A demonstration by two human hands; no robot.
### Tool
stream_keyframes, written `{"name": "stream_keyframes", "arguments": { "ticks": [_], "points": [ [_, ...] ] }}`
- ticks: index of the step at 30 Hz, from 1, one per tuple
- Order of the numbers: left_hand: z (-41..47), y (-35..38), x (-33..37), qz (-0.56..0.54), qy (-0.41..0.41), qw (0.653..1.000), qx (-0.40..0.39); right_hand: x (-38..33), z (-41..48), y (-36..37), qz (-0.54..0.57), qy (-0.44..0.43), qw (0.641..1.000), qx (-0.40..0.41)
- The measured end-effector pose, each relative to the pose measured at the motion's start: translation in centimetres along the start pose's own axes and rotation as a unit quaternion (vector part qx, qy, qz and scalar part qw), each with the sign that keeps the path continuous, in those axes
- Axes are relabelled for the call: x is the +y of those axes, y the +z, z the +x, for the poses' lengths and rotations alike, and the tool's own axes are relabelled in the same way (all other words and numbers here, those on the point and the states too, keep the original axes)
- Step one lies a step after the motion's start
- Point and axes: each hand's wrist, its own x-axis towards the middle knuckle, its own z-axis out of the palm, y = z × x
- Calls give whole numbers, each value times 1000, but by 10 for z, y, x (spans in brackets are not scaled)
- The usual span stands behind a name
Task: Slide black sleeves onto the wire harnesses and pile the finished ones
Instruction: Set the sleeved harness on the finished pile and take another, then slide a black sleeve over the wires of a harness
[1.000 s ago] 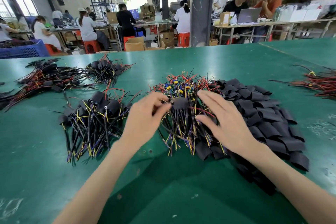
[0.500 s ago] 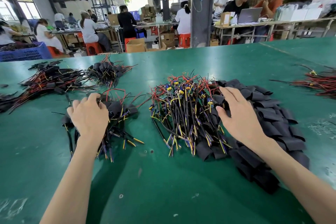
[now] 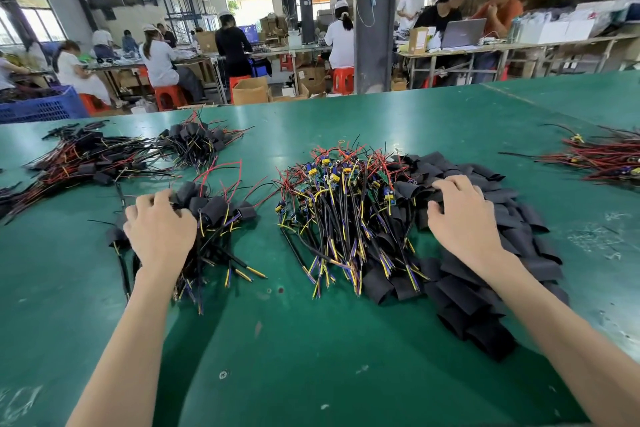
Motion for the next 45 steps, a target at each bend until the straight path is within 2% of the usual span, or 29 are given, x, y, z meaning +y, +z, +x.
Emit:
{"name": "stream_keyframes", "arguments": {
  "ticks": [2, 4, 6, 8, 11, 21, 25, 27, 30, 33, 38, 42, 45],
  "points": [
    [-2, 0, 6, -2, 23, 999, 30, 0, 0, -1, 1, 4, 1000, -5],
    [-4, 4, 11, 19, 117, 992, 37, -1, 0, -1, 3, 1, 1000, -11],
    [-9, 12, 15, 68, 232, 970, 0, -2, -1, -1, 1, -4, 1000, -20],
    [-14, 21, 16, 120, 275, 952, -61, -2, -2, 0, -1, -6, 1000, -29],
    [-16, 28, 15, 158, 249, 949, -111, -2, -2, 0, 0, -3, 999, -36],
    [-14, 29, 16, 148, 192, 965, -97, 2, 0, 3, -36, 22, 998, -53],
    [-20, 26, 47, 43, 206, 976, -53, 4, -1, 8, -61, 18, 994, -89],
    [-23, 24, 78, -72, 198, 973, -92, 4, 0, 10, -57, 12, 993, -104],
    [-29, 28, 127, -219, 200, 939, -174, 4, 0, 14, -51, -18, 989, -135],
    [-25, 34, 168, -197, 186, 946, -177, 4, -2, 17, -51, -57, 984, -160],
    [-10, 42, 201, -66, 174, 952, -241, 8, 0, 20, -69, -93, 981, -158],
    [-6, 44, 207, -99, 166, 952, -238, 8, 1, 24, -71, -86, 985, -131],
    [-8, 47, 207, -101, 194, 953, -208, 8, 1, 27, -94, -89, 983, -128]
  ]
}}
